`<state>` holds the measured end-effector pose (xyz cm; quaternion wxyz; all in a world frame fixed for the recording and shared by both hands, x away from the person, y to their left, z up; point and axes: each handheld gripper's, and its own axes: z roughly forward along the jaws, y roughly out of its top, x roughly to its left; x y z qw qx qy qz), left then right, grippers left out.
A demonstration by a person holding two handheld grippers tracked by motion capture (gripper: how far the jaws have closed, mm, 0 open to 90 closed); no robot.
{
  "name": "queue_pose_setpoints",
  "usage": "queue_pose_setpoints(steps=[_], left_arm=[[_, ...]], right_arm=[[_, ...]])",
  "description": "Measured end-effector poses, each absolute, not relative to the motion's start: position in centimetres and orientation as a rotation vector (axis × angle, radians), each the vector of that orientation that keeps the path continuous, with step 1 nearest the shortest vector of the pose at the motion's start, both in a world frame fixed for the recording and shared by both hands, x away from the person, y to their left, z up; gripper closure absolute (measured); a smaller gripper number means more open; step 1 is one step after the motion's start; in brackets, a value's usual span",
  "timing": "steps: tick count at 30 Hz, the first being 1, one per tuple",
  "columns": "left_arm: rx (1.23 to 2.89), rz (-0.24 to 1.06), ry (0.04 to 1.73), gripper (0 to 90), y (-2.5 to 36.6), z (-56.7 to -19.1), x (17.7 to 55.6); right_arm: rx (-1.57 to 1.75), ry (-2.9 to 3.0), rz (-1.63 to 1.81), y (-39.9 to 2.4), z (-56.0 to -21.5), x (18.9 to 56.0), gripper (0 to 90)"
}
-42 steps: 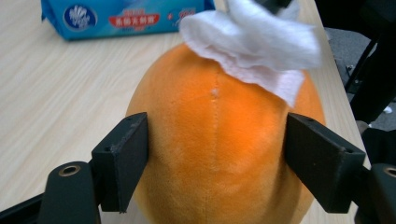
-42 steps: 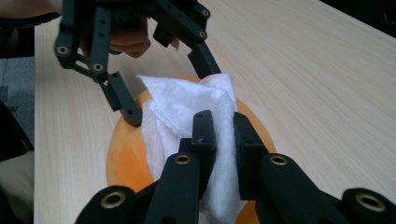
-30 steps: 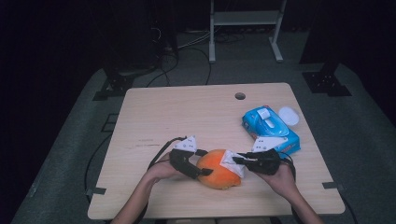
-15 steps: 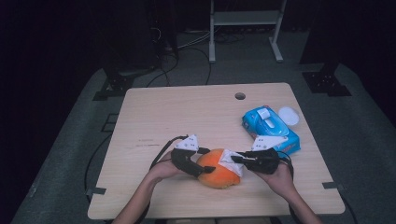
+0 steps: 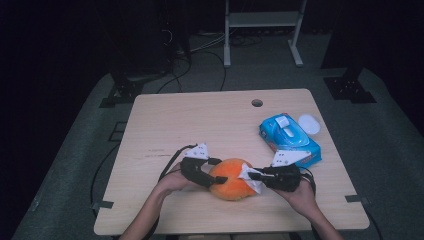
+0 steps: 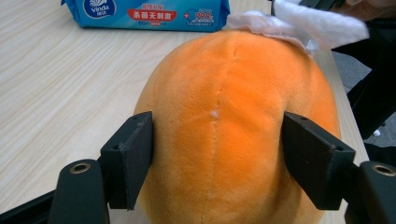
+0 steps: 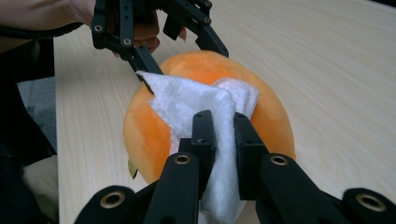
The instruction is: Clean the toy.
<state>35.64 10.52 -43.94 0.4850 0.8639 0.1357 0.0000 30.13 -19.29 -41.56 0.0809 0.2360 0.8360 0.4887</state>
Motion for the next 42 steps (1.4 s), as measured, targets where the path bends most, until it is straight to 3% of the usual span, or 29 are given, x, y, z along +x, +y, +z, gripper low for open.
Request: queue_pose_setpoints(steps=[8,16,30,42], left_arm=[[2.103,0.001,0.331,27.8,10.8,-44.0,35.7],[2.105,0.002,0.318,27.8,10.5,-44.0,35.5],[2.120,0.006,0.251,28.1,9.8,-43.8,34.7],[2.108,-0.007,0.269,28.0,9.6,-44.0,35.0]], right_arm=[[0.785,2.479,1.438,-20.1,-42.3,31.7,80.8],[0.815,2.525,1.418,-21.0,-43.3,30.3,80.8],[0.789,2.456,1.460,-19.3,-41.6,32.8,80.9],[0.883,2.502,1.429,-21.4,-43.7,31.4,80.8]])
